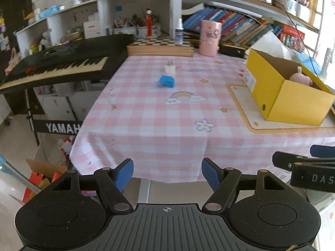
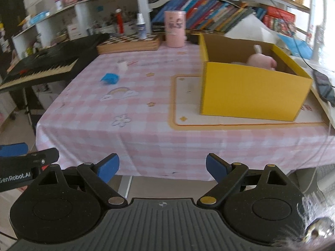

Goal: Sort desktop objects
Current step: 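Withdraw both open tools from the yellow box toward the blue eraser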

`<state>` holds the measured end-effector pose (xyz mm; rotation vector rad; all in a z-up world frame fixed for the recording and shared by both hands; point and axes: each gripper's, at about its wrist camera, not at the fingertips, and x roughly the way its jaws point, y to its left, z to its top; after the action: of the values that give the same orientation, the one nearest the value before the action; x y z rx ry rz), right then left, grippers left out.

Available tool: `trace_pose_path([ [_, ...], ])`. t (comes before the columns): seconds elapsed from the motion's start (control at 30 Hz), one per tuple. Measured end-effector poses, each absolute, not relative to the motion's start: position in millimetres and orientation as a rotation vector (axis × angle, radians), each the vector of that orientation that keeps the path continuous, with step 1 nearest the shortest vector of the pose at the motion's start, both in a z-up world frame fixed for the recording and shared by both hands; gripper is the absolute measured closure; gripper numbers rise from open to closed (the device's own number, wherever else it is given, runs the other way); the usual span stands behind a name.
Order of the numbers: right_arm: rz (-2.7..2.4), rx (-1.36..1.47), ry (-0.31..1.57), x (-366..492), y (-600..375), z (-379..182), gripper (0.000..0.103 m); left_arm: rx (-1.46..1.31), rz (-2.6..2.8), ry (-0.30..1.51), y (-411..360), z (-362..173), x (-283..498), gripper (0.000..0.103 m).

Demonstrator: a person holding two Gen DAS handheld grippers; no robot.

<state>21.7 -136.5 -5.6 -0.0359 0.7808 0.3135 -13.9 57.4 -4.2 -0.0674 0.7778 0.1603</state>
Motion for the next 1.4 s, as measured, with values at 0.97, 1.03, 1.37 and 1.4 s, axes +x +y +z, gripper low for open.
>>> trace_pose_path([
  [0.97, 0.469, -0.112, 0.8, 53, -74, -13, 0.016, -0.114, 0.2, 0.8, 97, -13, 7, 0.029],
  [1.03, 0.481, -0.109, 0.795, 63, -72, -13, 0.018, -0.119, 0.196, 0.799, 98, -14, 14, 0.029],
  [1.37, 0.547, -0.095, 0.78, 131, -62, -9, 0.044, -0.146, 0.198, 0.781, 101, -17, 71, 0.03],
  [1.4, 0.553, -0.094, 0.777, 138, -61, -8, 0.044, -0.148, 0.203, 0.785, 101, -18, 77, 0.031],
])
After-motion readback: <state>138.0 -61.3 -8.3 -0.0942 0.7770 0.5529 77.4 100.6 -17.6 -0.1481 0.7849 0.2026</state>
